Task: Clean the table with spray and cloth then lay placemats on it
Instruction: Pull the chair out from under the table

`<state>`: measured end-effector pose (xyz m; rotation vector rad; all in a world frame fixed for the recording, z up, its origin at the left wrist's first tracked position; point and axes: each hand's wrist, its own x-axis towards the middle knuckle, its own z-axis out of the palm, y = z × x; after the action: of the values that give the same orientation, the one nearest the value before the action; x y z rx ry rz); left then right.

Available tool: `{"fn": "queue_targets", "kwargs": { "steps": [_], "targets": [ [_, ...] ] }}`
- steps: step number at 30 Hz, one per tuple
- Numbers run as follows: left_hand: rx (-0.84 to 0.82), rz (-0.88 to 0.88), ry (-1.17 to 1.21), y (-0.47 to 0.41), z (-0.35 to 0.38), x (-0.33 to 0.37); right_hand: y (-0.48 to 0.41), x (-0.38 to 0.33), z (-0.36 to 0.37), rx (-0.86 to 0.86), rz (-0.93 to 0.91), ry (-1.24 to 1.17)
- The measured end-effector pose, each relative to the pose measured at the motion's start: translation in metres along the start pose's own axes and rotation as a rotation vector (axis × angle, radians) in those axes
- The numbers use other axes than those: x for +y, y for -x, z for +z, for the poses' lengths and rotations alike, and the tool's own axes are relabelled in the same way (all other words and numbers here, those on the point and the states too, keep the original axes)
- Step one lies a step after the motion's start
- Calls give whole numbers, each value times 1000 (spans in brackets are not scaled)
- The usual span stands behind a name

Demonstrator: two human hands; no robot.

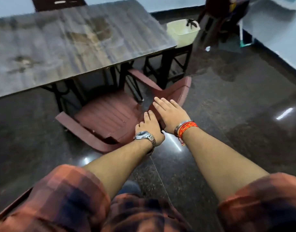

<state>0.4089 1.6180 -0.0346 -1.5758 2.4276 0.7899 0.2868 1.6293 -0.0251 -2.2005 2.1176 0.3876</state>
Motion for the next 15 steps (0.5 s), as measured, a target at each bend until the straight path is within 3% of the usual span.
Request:
{"fn": "queue_targets", "kwargs": {
  "steps": [7,10,15],
  "targets": [
    [0,-188,-44,-14,17,44,-21,44,18,38,-194,55],
    [151,-248,-44,-27,24,75,-34,62,18,46,-362,70],
    [275,-182,-97,-33,22,73,-56,101,12,-40,-472,111]
  ]
}}
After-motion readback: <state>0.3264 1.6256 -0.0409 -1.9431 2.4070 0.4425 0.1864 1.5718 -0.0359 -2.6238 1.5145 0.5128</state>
